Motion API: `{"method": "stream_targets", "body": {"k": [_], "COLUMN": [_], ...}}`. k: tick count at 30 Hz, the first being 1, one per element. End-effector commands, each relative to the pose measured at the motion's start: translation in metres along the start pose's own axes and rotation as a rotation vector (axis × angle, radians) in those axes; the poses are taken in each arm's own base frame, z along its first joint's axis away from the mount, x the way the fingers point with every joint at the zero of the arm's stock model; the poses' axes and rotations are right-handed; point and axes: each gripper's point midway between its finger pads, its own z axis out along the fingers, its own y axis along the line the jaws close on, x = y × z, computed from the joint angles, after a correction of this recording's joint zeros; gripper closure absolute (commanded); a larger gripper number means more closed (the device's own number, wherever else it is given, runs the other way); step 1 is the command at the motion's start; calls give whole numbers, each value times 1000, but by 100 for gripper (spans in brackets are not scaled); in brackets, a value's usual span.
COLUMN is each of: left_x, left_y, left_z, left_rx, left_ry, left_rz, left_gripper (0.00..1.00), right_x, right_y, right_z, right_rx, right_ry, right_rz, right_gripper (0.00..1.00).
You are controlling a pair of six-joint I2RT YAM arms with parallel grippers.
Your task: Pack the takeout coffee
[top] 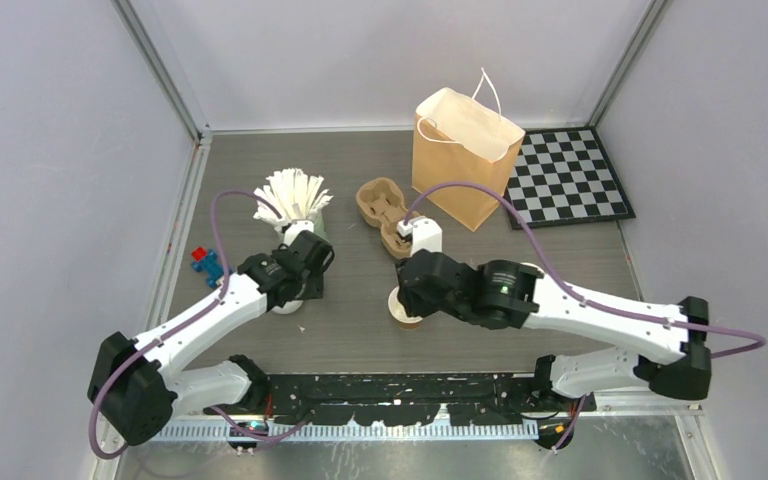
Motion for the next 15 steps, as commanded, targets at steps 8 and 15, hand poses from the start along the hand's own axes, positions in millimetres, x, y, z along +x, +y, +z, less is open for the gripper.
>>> {"method": "stream_targets", "body": {"k": [8,15], "left_x": [-14,-15], "left_y": [-22,4], "left_z": [5,19], "left_rx": [139,-25], "left_ry": [-49,-30], "left_rz": [-12,27], "left_gripper": [49,51], "right_x": [-30,-32], "right_y": [-43,-40], "right_z": [-14,-20], "right_rx": [146,97], "right_ry": [-237,-255], "right_rz": [97,112], "right_gripper": [65,65]}}
